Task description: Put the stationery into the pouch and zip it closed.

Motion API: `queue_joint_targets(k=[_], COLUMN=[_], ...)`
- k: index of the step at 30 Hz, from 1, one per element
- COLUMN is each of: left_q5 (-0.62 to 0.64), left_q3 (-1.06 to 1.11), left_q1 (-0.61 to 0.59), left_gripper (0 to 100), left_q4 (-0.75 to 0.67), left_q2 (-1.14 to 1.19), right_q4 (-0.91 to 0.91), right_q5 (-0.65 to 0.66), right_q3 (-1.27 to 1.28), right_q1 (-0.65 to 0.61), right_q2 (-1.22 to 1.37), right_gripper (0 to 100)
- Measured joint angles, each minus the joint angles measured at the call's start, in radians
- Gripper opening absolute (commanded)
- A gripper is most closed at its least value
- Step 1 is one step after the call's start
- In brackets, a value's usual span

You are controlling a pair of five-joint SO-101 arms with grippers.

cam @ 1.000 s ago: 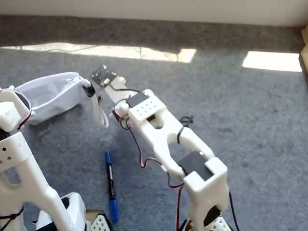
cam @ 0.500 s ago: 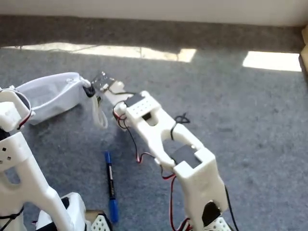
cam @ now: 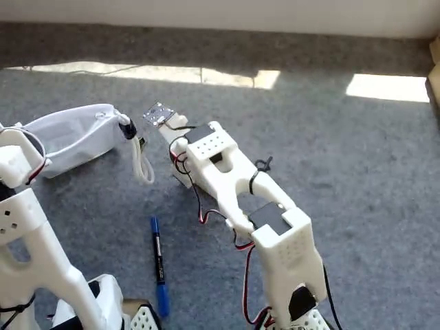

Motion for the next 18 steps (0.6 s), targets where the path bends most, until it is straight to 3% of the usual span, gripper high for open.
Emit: queue_joint_targets(k=[9,18], left_q5=[0.009,0.018], left_q3=[0.000,-0.015], left_q1=[0.029,0.196], left_gripper=[1,1], left_q4=[0.000,-0.003], left_q2=[0.000,0.000], right_q4=[0.110,0.219], right_q5=[-0.074,-0.166], right_q3=[0.003,0.003], right_q1=[0.075,0.144], right_q2=[-0.173,-0.359], right_gripper=[0.5,0.5])
